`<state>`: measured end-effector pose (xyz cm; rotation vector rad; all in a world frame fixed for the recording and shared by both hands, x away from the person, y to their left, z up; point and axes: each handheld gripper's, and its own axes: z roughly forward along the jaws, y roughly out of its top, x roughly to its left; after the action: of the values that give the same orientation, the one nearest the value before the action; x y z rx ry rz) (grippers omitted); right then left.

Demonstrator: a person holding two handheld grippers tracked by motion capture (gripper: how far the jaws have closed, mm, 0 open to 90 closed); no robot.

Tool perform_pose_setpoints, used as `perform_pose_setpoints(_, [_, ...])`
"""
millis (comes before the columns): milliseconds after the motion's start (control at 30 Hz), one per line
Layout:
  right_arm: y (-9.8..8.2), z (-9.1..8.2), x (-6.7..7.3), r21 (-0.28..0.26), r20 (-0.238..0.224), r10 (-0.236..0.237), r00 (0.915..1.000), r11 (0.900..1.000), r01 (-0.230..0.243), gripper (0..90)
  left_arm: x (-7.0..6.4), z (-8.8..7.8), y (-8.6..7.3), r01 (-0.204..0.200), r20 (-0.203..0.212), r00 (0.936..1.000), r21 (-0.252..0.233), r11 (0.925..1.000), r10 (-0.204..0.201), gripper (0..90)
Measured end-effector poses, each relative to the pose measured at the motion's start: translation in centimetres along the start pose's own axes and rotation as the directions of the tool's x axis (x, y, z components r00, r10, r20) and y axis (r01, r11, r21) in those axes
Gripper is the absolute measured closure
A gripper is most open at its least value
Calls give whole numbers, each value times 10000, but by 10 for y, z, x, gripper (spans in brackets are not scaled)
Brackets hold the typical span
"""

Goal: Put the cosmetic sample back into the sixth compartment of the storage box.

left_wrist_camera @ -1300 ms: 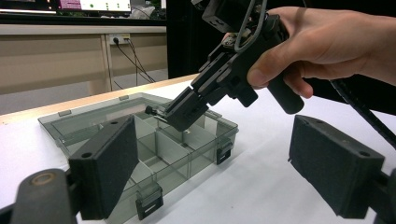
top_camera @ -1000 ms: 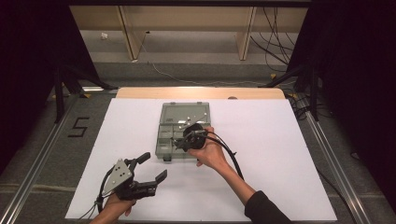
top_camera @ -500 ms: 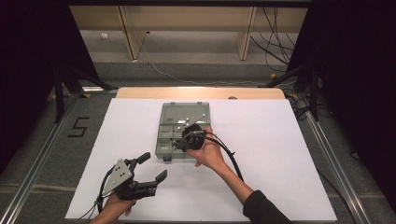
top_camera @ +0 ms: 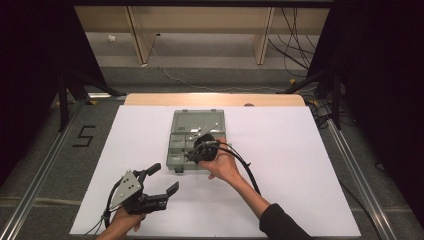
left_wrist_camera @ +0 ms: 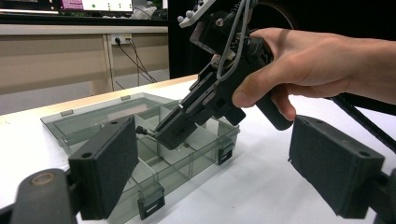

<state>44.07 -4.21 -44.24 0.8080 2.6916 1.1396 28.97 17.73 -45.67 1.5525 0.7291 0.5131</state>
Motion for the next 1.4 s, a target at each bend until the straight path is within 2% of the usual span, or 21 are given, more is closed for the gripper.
perform_pose_setpoints(367, [-2,3,-2,141,108,18,9999,9999,-20,798,0,0,0,1,21,10000,5,10000,-1,150])
perform_pose_setpoints(400, [-2,4,-1,60,211,60,9998,10000,-61,756,0,0,0,5,21,10000,3,10000,-5,150])
perform_pose_setpoints(433, [-2,4,-1,60,211,60,9998,10000,-61,756,0,0,0,5,21,10000,3,10000,-5,150])
perform_pose_setpoints(467, [-1,4,0,41,400,-98,9992,9999,96,705,0,0,0,3,20,10000,5,10000,-3,150])
perform_pose_setpoints(500, [-1,4,0,41,400,-98,9992,9999,96,705,0,0,0,3,20,10000,5,10000,-3,150])
perform_pose_setpoints(533, [3,0,4,-92,312,-352,9989,9993,355,666,0,0,0,18,21,10000,-22,10000,-18,150])
perform_pose_setpoints(567, [3,0,4,-92,312,-352,9989,9993,355,666,0,0,0,18,21,10000,-22,10000,-18,150])
perform_pose_setpoints(600, [8,-5,9,-252,398,-699,9968,9972,710,588,0,0,0,32,12,10000,-24,10000,-32,150])
perform_pose_setpoints(633, [8,-5,9,-252,398,-699,9968,9972,710,588,0,0,0,32,12,10000,-24,10000,-32,150])
perform_pose_setpoints(667, [11,-8,13,-546,627,-880,9941,9943,915,554,0,0,0,43,4,10000,-40,10000,-43,151])
perform_pose_setpoints(700, [11,-8,13,-546,627,-880,9941,9943,915,554,0,0,0,43,4,10000,-40,10000,-43,150])
perform_pose_setpoints(733, [14,-14,17,-532,344,-977,9946,9936,994,508,0,-1,0,6,-9,10000,-28,10000,-6,150])
perform_pose_setpoints(800, [15,-17,18,-782,488,-1158,9921,9898,1194,475,0,-1,0,19,-2,10000,-48,10000,-19,150])
perform_pose_setpoints(867, [16,-21,20,-959,464,-1104,9928,9888,1144,450,0,-1,0,32,-21,10000,-42,10000,-33,150])
perform_pose_setpoints(933, [16,-27,19,-942,403,-1131,9928,9887,1164,432,1,-1,1,-153,-8,9999,-81,9999,152,150])
perform_pose_setpoints(1033, [16,-30,19,-1091,460,-1061,9933,9879,1106,429,1,-1,1,-77,-94,9999,-123,9999,75,150])
perform_pose_setpoints(1133, [16,-35,16,-1215,352,-1158,9927,9854,1192,413,2,0,1,-199,122,9997,-206,9996,202,150])
perform_pose_setpoints(1267, [14,-40,16,-1347,307,-1176,9926,9835,1207,363,1,0,1,-71,50,10000,-148,9999,72,150])
perform_pose_setpoints(1300, [15,-43,16,-1498,417,-1092,9931,9821,1143,298,1,0,1,-59,46,10000,-139,9999,60,150])
perform_pose_setpoints(1333, [15,-43,16,-1498,417,-1092,9931,9821,1143,298,1,-1,1,-24,46,10000,-136,9999,25,150])
perform_pose_setpoints(1400, [14,-48,16,-1761,445,-1239,9913,9758,1298,289,1,-1,1,-60,70,10000,-112,9999,61,150])
